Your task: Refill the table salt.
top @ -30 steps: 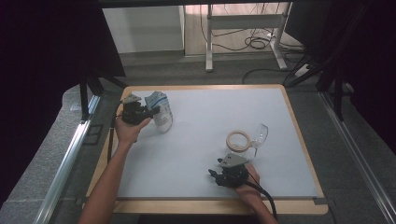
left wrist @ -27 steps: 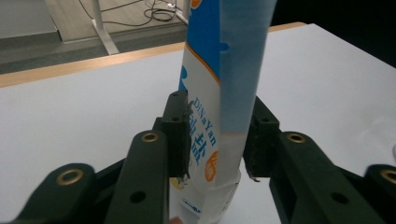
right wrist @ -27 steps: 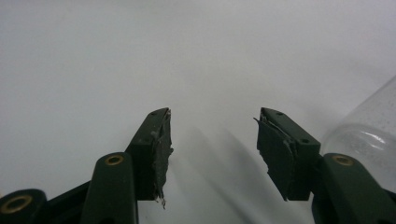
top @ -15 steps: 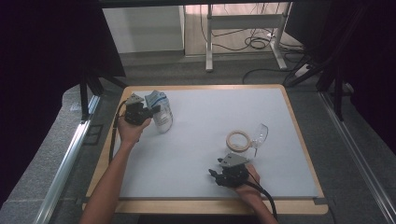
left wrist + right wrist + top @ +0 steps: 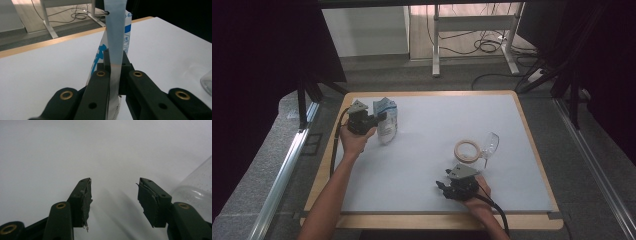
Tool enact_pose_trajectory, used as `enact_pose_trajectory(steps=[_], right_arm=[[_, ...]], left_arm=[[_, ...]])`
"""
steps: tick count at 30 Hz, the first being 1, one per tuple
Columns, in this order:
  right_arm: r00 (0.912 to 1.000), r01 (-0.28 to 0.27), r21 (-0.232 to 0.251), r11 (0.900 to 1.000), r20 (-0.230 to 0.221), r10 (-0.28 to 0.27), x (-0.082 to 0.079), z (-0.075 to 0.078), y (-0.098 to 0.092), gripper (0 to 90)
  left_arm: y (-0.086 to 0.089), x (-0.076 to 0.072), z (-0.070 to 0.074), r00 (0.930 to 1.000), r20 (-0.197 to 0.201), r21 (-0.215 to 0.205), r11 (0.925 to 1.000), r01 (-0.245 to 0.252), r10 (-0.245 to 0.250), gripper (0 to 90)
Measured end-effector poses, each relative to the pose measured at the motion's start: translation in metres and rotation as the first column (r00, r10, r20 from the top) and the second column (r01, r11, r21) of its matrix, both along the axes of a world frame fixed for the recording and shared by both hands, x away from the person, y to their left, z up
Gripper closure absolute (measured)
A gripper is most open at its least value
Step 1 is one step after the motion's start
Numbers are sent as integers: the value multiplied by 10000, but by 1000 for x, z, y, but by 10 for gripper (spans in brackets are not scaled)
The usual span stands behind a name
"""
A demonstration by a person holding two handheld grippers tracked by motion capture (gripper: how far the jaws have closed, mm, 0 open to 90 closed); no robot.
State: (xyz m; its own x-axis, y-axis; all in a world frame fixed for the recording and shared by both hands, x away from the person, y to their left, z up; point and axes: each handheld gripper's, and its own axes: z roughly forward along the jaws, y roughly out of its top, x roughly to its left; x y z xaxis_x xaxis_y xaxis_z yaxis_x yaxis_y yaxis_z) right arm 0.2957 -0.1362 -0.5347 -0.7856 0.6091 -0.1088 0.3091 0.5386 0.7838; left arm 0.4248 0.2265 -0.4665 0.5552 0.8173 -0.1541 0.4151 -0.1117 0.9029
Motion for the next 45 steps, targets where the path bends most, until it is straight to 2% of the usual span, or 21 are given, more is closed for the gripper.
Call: enact_pose_trajectory(steps=[10, 16, 24, 29, 40, 45], right_arm=[[10000, 2, -28, 10000, 82, -2, -1, 0, 1, 442], [9998, -65, 51, 10000, 166, 64, -2, 0, 4, 441], [9995, -101, 103, 9999, 298, 98, -3, 1, 6, 440], [9994, -100, 116, 9999, 336, 96, -3, 0, 6, 438], [9983, -100, 182, 9998, 578, 89, -5, 2, 12, 430], [9983, -65, 266, 9996, 580, 50, -4, 3, 14, 430]], left_arm=[[-1, -16, 11, 9988, 113, -472, 9978, 475, -470, 899], [-8, -28, 18, 9962, 281, -445, 9955, 842, -830, 899], [-17, -36, 13, 9932, 130, -406, 9924, 1165, -1161, 899], [-19, -38, 12, 9918, 58, -538, 9903, 1280, -1278, 899], [-25, -49, 16, 9885, 174, -749, 9857, 1510, -1501, 899], [-27, -52, 16, 9875, 192, -632, 9855, 1575, -1565, 899]])
